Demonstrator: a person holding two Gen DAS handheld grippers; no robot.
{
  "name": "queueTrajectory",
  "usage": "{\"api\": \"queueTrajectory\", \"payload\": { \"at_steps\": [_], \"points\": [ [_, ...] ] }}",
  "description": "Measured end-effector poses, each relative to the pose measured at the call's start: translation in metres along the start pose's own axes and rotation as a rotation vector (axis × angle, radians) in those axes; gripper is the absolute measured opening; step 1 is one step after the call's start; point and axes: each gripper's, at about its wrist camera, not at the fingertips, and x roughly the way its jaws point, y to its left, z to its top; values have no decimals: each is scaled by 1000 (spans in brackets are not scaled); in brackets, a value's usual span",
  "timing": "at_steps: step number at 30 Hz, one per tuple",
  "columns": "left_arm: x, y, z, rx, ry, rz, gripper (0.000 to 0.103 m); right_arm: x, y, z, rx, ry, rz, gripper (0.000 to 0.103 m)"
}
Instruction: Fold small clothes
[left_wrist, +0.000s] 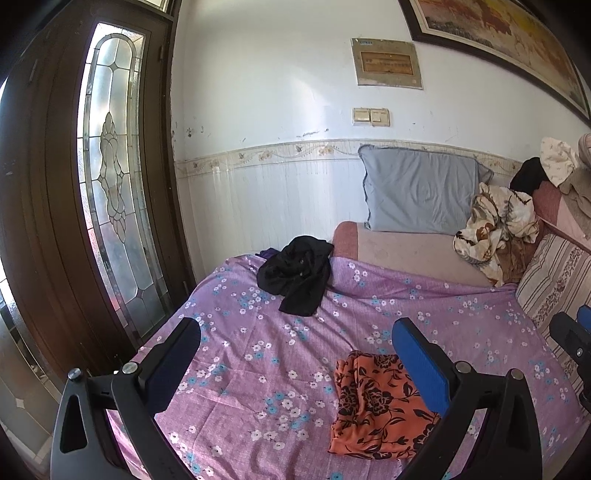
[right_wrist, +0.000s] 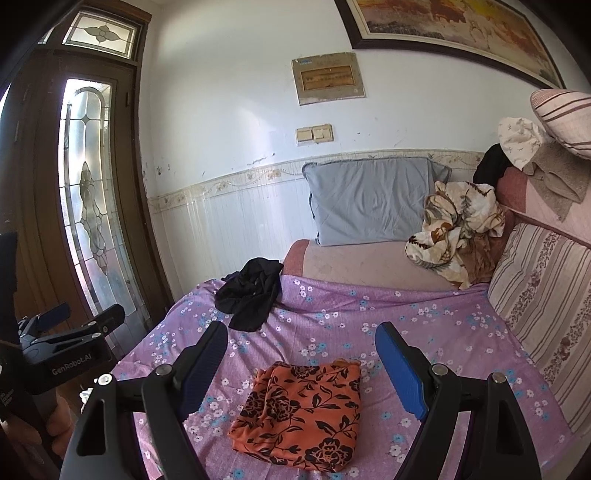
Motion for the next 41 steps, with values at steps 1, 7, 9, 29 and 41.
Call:
{"api": "queueTrajectory", "payload": {
  "at_steps": [1, 7, 9, 29, 41],
  "points": [
    [2, -1, -1, 2, 3, -1, 103, 2, 1, 0, -2, 2, 1, 85],
    [17, -4, -9, 10, 36, -1, 103, 14, 3, -3, -12, 19, 9, 85],
    [20, -3, -11, 10, 43, -2, 103, 18, 2, -4, -9, 25, 8, 85],
    [47, 10, -22, -10, 96, -8, 103, 45, 12, -13, -29, 69, 8, 85],
    [70, 5, -25, -18, 118, -28, 103, 69, 7, -20, -21, 107, 26, 85]
  ]
}}
